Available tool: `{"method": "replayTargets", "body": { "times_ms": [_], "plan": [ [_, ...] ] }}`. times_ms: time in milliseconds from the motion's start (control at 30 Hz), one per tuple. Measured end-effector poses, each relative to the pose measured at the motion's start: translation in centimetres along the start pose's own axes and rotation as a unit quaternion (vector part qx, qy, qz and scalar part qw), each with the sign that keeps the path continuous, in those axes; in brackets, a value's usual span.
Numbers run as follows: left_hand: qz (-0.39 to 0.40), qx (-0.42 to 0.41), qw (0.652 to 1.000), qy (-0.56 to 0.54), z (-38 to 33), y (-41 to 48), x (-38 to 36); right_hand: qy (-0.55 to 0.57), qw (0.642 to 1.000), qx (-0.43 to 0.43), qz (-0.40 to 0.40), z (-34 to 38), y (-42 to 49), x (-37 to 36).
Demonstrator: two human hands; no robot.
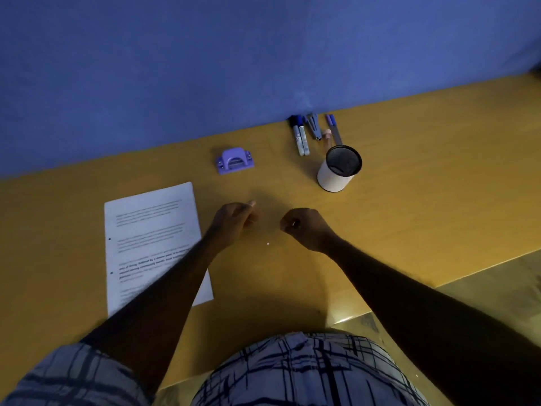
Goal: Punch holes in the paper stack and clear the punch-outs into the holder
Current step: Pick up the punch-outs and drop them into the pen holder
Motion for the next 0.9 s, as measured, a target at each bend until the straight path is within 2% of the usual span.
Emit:
{"method": "replayTargets", "body": {
  "times_ms": [100,200,300,500,700,900],
  "plan": [
    [0.008,0.004,1.000,0.017,1.1,-1.0,0.8,-0.069,0.997,0.019,0.042,0.9,0.4,-2.2],
    [0.015,0.012,0.999,0.049,1.8,-1.7,1.3,-0.125,0.990,-0.007,0.064,1.1,0.8,-3.7],
    [0.011,-0.002,0.995,0.104,2.1,-2.2,1.7,-0.142,0.988,-0.004,0.052,1.4,1.1,-4.4],
    [-0.011,-0.086,0.976,0.198,1.9,-2.7,2.0,-0.172,0.984,-0.006,0.040,1.6,1.2,-5.2],
    [-0.019,-0.080,0.968,0.236,2.3,-2.5,1.9,-0.199,0.980,-0.020,-0.002,1.0,0.4,-6.0],
    [-0.004,-0.071,0.967,0.246,2.0,-2.5,1.6,-0.235,0.971,-0.030,0.029,1.1,0.7,-6.3]
  ]
}}
Point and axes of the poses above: each hand's wrist, its own y-axis towards the middle knuckle, its own x-axis out of the back of the hand, z = x × y, the point moved 6 cm from there along y, towards the middle knuckle, and after that the axes turned 10 degrees about z, right-handed, at the moved point
